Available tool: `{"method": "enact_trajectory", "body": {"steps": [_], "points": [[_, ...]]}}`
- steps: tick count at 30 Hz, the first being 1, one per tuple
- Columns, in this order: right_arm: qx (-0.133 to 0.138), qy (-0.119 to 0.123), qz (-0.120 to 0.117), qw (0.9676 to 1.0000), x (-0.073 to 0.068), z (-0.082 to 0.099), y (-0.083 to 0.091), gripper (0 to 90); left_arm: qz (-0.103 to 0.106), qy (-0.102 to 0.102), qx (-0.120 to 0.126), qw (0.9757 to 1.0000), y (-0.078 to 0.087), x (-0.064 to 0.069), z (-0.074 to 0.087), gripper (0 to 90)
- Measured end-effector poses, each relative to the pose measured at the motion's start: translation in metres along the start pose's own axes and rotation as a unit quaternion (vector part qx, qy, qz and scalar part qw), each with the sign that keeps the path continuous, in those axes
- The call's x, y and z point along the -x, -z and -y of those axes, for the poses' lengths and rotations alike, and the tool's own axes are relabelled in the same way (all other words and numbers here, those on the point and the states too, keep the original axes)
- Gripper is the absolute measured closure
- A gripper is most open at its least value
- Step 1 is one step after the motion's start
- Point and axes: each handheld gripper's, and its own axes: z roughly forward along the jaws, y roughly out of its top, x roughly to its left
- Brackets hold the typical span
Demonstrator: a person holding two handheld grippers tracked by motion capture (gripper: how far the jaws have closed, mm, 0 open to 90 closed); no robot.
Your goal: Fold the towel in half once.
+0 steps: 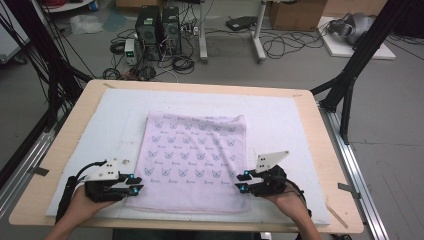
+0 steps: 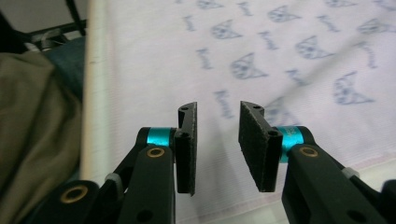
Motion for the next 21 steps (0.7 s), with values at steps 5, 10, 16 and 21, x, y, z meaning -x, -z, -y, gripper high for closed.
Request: {"method": "enact_trajectory", "body": {"steps": [5,10,16,21], "points": [[-0.024,-0.006,0.006,0.9997,0.009,0.001,-0.015,63.7,0.01,0.011,-0.029,0.9995,-0.016,-0.009,0.004,72.6],[-0.037,-0.002,0.003,0.9993,0.008,0.007,-0.025,71.8,0.014,0.015,-0.026,0.9994,-0.017,-0.006,0.009,88.4],[-0.035,-0.003,-0.007,0.9993,0.004,0.007,-0.02,76.4,0.028,0.007,-0.028,0.9992,-0.004,0.0,0.011,89.7],[-0.027,0.002,-0.005,0.9996,0.003,0.005,-0.018,71.9,0.013,0.021,-0.026,0.9994,-0.004,-0.005,0.011,72.7]]}}
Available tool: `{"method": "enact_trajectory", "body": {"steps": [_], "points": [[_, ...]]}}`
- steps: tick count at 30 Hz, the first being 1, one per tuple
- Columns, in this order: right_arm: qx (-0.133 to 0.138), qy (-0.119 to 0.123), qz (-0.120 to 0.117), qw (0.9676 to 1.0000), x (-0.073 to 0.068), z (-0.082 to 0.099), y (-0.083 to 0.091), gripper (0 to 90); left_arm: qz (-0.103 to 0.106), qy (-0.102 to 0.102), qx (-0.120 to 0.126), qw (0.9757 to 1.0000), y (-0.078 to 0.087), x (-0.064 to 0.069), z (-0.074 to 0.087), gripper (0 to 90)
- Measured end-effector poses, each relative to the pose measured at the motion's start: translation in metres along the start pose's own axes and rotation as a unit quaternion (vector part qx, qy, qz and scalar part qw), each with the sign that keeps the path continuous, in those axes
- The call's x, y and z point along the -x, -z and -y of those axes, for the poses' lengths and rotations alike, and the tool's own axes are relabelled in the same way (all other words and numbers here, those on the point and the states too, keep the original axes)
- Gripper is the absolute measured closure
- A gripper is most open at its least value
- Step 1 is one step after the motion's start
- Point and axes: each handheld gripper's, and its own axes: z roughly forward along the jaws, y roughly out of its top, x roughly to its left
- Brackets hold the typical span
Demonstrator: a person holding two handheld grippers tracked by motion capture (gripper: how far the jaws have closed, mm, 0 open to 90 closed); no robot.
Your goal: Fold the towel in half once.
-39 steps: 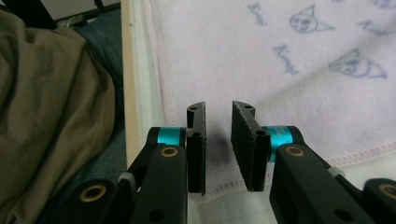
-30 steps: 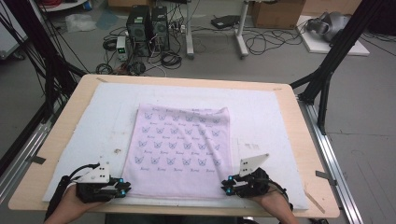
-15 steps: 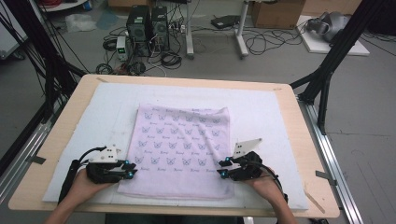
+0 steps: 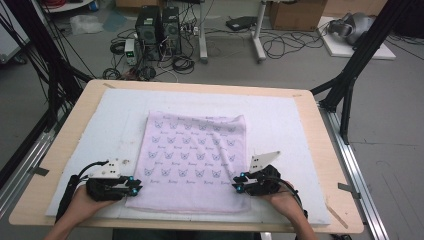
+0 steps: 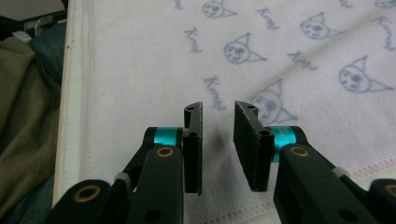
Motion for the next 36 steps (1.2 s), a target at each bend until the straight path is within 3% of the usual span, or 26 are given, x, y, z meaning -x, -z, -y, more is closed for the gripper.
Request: {"method": "enact_trajectory", "body": {"steps": [5,9,16,20,24,30,32,36], "points": [[0.003,0.001,0.004,1.0,0.001,-0.002,0.001,70.1,-0.004,0.002,0.006,1.0,-0.003,-0.006,-0.004,71.5],[0.015,-0.004,0.018,0.9997,0.011,-0.008,0.006,69.3,-0.017,0.006,0.021,0.9996,-0.002,-0.02,-0.016,69.3],[0.032,-0.007,0.045,0.9984,0.05,-0.035,0.011,67.9,-0.034,0.02,0.047,0.9981,-0.008,-0.06,-0.05,69.6],[0.034,-0.012,0.066,0.9972,0.079,-0.047,0.01,66.8,-0.053,0.033,0.07,0.9956,-0.015,-0.082,-0.065,70.2],[0.036,-0.031,0.083,0.9954,0.107,-0.057,0.014,66.0,-0.061,0.045,0.067,0.9949,-0.018,-0.104,-0.079,73.7],[0.051,-0.03,0.096,0.9936,0.124,-0.072,0.021,64.5,-0.071,0.048,0.077,0.9934,-0.015,-0.123,-0.093,73.6],[0.061,-0.026,0.104,0.9924,0.128,-0.071,0.021,64.5,-0.078,0.051,0.091,0.9915,-0.014,-0.13,-0.092,73.6],[0.062,-0.045,0.111,0.9909,0.143,-0.062,0.015,64.6,-0.078,0.062,0.075,0.9922,-0.019,-0.148,-0.09,73.6]]}}
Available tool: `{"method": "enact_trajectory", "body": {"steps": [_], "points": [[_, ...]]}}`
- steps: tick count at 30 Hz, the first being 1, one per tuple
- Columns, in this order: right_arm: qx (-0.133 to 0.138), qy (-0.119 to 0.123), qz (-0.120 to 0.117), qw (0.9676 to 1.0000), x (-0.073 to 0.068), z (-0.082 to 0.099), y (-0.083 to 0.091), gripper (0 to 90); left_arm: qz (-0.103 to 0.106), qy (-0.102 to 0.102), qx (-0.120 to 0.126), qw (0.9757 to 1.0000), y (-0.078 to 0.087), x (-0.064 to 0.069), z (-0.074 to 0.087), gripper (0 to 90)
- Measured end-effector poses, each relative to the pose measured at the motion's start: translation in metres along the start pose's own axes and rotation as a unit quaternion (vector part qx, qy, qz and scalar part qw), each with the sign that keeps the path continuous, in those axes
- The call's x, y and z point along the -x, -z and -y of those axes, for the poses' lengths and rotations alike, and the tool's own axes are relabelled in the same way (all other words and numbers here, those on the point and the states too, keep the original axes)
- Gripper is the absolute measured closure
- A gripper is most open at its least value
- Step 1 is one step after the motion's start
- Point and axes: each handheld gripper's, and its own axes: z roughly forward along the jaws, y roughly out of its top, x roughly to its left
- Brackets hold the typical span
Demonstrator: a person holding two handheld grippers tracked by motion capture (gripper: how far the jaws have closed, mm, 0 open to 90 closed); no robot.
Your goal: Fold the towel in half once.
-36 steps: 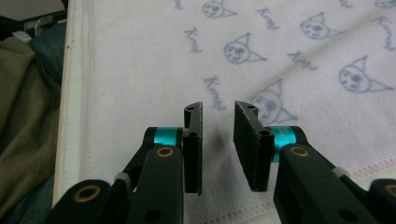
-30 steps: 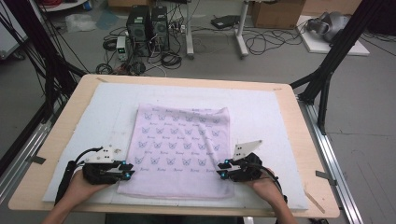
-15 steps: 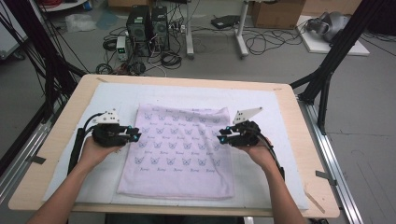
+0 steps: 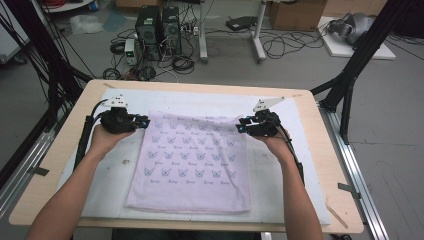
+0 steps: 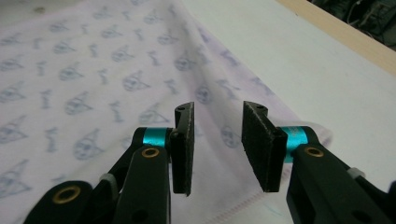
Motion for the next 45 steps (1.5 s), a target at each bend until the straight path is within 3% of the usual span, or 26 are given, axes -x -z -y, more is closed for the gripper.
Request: {"method": "enact_trajectory", "body": {"steps": [5,8,11,14,16,19,22,24,27,30,36,38,41,45], "points": [[0.005,-0.008,0.016,0.9998,0.016,0.009,-0.013,63.1,-0.012,0.014,-0.009,0.9998,-0.014,-0.019,-0.003,69.2],[-0.02,-0.048,0.004,0.9987,0.028,0.009,-0.021,55.5,-0.017,0.023,-0.019,0.9994,-0.026,-0.027,-0.004,63.8],[-0.01,-0.027,0.018,0.9994,0.029,0.006,-0.025,55.6,-0.037,0.029,-0.024,0.9986,-0.034,-0.031,-0.001,57.0],[-0.011,-0.037,0.027,0.9989,0.033,0.008,-0.024,55.1,-0.053,0.044,-0.034,0.9971,-0.041,-0.035,0.004,53.9],[-0.015,-0.046,0.03,0.9984,0.036,0.011,-0.025,54.7,-0.054,0.054,-0.036,0.9964,-0.045,-0.038,0.007,58.6],[-0.027,-0.061,0.022,0.9975,0.039,0.016,-0.028,57.9,-0.046,0.054,-0.044,0.9965,-0.049,-0.039,0.01,80.9],[-0.052,-0.06,0.0,0.9969,0.04,0.018,-0.031,80.3,-0.038,0.043,-0.042,0.9975,-0.045,-0.037,0.01,86.2],[-0.06,-0.049,-0.01,0.997,0.035,0.016,-0.029,84.6,-0.038,0.024,-0.038,0.9983,-0.04,-0.031,0.008,86.2],[-0.062,-0.031,-0.021,0.9973,0.026,0.013,-0.026,85.0,-0.028,-0.002,-0.041,0.9988,-0.033,-0.02,0.01,85.6],[-0.078,-0.022,-0.024,0.9964,0.02,0.015,-0.025,83.9,-0.019,-0.011,-0.052,0.9984,-0.029,-0.013,0.02,84.0],[-0.082,-0.045,0.0,0.9957,0.025,0.023,-0.007,75.9,-0.008,-0.008,-0.082,0.9966,-0.017,-0.012,0.035,75.4],[-0.06,-0.042,0.004,0.9973,0.025,0.019,0.003,74.8,-0.011,-0.006,-0.068,0.9976,-0.011,-0.012,0.033,70.8],[-0.029,-0.028,0.01,0.9991,0.023,0.003,0.014,74.3,-0.035,-0.009,-0.024,0.9991,-0.001,-0.014,0.023,69.2],[-0.025,-0.02,0.016,0.9994,0.029,-0.018,0.008,70.5,-0.038,-0.001,-0.01,0.9992,-0.001,-0.022,-0.002,72.7]]}}
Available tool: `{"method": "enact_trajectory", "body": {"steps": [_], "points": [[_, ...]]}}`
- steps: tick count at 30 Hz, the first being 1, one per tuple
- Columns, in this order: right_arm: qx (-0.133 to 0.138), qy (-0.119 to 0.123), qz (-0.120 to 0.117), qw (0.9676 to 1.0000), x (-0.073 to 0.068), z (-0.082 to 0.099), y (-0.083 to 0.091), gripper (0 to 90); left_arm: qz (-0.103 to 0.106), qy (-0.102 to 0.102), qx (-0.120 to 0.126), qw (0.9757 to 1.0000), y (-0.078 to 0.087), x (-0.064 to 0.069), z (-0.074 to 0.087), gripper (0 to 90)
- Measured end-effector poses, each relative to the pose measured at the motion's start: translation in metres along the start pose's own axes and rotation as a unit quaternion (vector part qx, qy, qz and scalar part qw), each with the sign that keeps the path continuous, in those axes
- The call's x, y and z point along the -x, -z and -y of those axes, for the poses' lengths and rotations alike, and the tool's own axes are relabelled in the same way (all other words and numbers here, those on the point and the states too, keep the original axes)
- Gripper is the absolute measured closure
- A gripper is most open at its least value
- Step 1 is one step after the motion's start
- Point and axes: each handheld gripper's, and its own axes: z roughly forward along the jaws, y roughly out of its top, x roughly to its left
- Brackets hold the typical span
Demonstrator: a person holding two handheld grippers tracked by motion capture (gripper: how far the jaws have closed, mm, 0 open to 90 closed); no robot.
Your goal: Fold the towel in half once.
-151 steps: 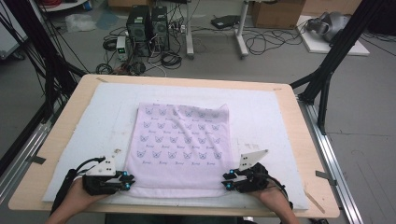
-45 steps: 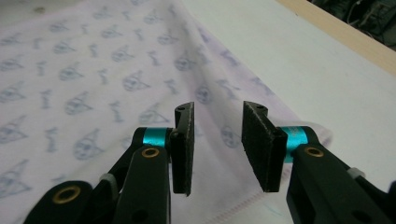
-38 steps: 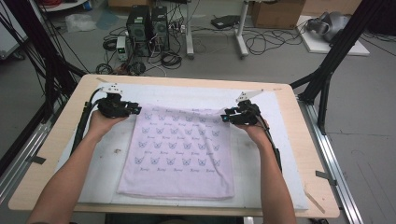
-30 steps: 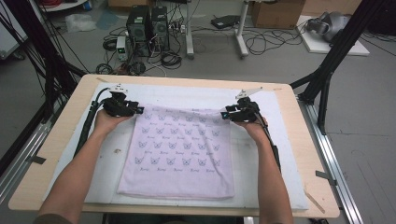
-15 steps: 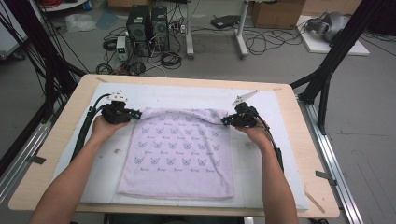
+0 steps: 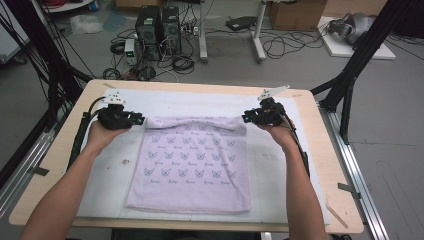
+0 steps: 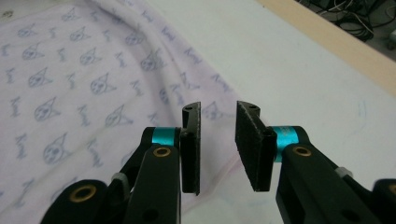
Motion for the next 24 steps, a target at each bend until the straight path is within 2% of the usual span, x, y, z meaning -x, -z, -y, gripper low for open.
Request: {"method": "enact_trajectory", "body": {"steps": [3,4,6,8,11,12,14,16,17,19,20,22,24], "points": [[-0.009,-0.005,-0.003,0.9999,0.006,-0.005,-0.015,68.9,-0.001,0.006,0.004,1.0,-0.013,-0.004,-0.012,72.9],[-0.017,-0.004,-0.001,0.9999,0.008,-0.003,-0.021,68.6,0.002,0.011,0.001,0.9999,-0.019,-0.005,-0.014,72.8],[-0.034,-0.017,-0.005,0.9993,0.012,0.003,-0.032,67.1,0.008,0.02,-0.008,0.9997,-0.031,-0.007,-0.012,72.8],[-0.05,-0.019,-0.008,0.9985,0.013,0.011,-0.042,67.4,0.013,0.021,-0.04,0.9989,-0.043,-0.007,-0.006,73.6],[-0.066,-0.023,-0.004,0.9976,0.015,0.022,-0.048,67.6,0.028,0.023,-0.105,0.9938,-0.055,-0.009,0.007,75.9],[-0.074,-0.028,0.0,0.9969,0.016,0.026,-0.048,67.2,0.03,0.024,-0.112,0.993,-0.057,-0.008,0.01,75.4],[-0.076,-0.04,-0.002,0.9963,0.017,0.033,-0.05,66.7,0.018,0.025,-0.1,0.9945,-0.057,-0.007,0.012,73.2],[-0.07,-0.043,-0.003,0.9966,0.018,0.036,-0.051,67.4,0.004,0.018,-0.103,0.9945,-0.059,-0.005,0.011,69.4],[-0.068,-0.041,-0.003,0.9969,0.017,0.036,-0.051,69.2,-0.004,0.011,-0.105,0.9944,-0.06,-0.003,0.011,70.7],[-0.073,-0.041,-0.005,0.9965,0.016,0.035,-0.051,78.9,-0.013,-0.003,-0.108,0.994,-0.061,0.0,0.009,83.6],[-0.075,-0.037,-0.007,0.9964,0.016,0.033,-0.051,82.9,-0.016,-0.005,-0.109,0.9939,-0.062,0.0,0.009,87.0],[-0.08,-0.028,-0.005,0.9964,0.015,0.03,-0.051,85.7,-0.025,-0.011,-0.109,0.9937,-0.062,0.001,0.008,88.3],[-0.083,-0.027,-0.007,0.9962,0.016,0.025,-0.049,86.3,-0.037,-0.013,-0.103,0.994,-0.06,0.001,0.006,88.7]]}}
